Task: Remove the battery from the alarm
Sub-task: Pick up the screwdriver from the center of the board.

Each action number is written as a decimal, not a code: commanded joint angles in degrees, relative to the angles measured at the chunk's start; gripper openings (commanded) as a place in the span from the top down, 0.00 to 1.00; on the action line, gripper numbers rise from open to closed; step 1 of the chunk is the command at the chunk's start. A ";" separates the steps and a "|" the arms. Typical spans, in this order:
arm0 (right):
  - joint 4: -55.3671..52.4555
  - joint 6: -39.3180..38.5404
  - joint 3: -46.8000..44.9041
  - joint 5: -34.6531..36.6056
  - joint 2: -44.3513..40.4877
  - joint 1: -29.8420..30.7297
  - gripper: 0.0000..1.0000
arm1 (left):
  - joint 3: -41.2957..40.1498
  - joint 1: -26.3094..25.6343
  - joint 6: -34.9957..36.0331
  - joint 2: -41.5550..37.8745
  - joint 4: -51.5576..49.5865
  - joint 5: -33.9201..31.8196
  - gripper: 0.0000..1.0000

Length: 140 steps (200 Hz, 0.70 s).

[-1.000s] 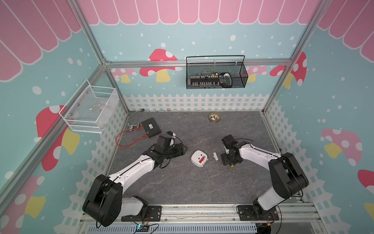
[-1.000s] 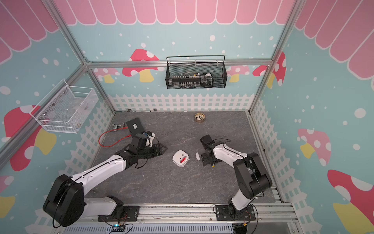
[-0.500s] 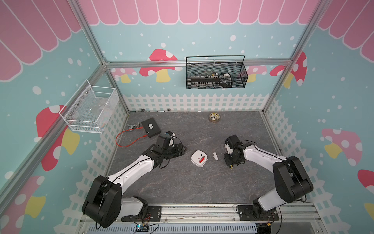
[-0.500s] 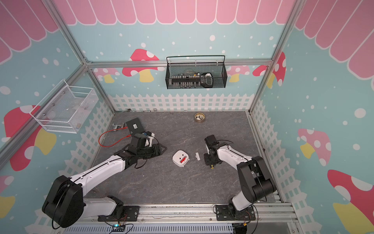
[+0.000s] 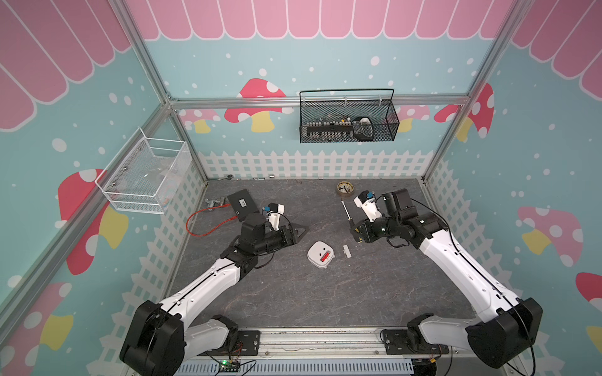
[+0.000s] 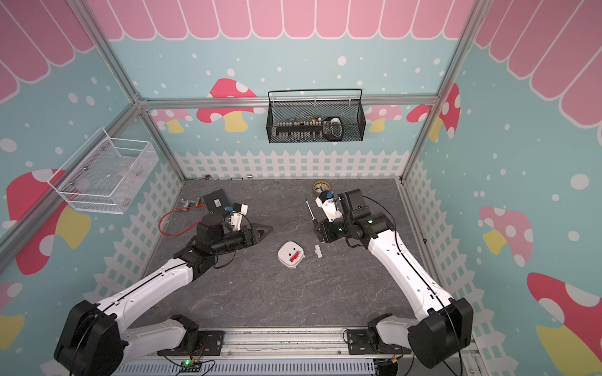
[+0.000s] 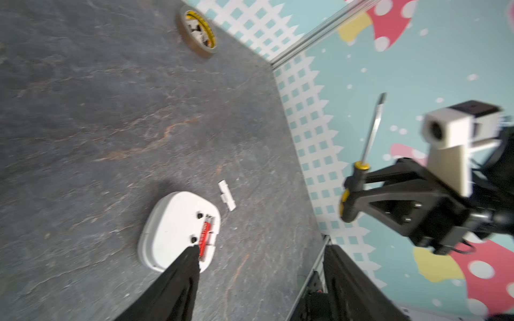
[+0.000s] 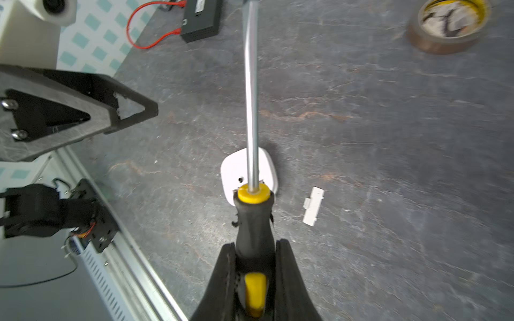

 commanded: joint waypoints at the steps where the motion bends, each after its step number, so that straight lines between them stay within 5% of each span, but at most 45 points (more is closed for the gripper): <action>1: 2.30 -2.25 -1.18 -11.61 1.47 1.36 1.00 | -1.81 0.22 -6.39 -1.77 15.10 3.96 0.25; 75: 6.17 -2.80 -1.45 -20.22 5.17 7.76 1.00 | -7.26 -0.51 -13.19 1.92 33.26 3.23 0.27; 140: 6.99 -3.21 -1.53 -21.18 7.33 11.61 1.00 | -7.15 -1.38 -13.66 3.19 35.31 2.82 0.36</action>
